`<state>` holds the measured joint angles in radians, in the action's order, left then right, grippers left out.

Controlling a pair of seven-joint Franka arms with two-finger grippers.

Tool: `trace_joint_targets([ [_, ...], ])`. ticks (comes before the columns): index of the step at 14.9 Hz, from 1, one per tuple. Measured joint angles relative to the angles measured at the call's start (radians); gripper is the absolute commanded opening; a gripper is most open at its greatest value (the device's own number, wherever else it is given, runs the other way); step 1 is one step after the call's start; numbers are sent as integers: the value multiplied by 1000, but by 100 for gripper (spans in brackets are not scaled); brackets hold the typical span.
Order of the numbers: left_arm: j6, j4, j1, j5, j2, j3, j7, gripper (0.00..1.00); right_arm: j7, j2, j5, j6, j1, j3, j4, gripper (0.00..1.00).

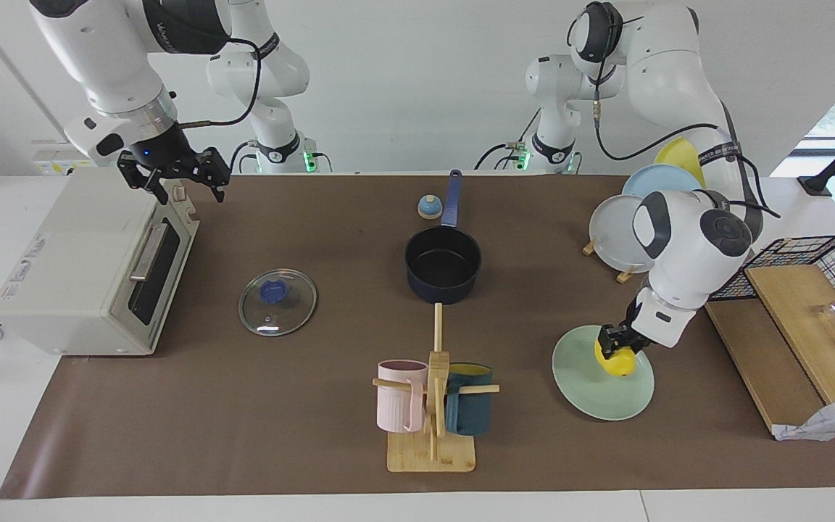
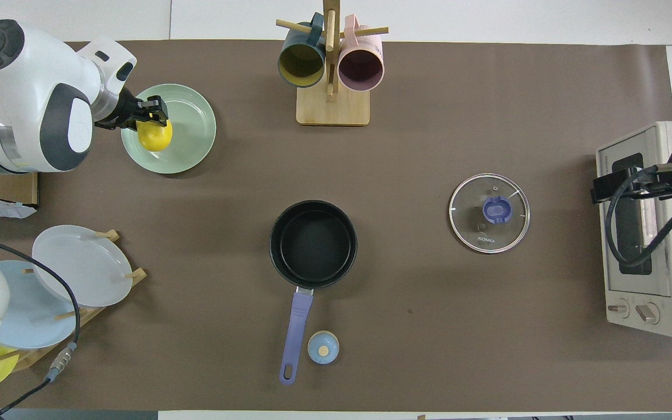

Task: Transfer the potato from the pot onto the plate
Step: 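Lower the potato onto the green plate and open the left gripper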

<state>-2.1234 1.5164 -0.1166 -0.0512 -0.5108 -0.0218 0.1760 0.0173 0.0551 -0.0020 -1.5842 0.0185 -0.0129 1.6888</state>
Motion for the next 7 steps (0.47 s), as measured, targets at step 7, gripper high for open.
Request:
trace_joint_targets([
  [7,-69,25,-4,13,-15,-5,-21,0,-3,1,0,0,-1,-6,-1,100],
])
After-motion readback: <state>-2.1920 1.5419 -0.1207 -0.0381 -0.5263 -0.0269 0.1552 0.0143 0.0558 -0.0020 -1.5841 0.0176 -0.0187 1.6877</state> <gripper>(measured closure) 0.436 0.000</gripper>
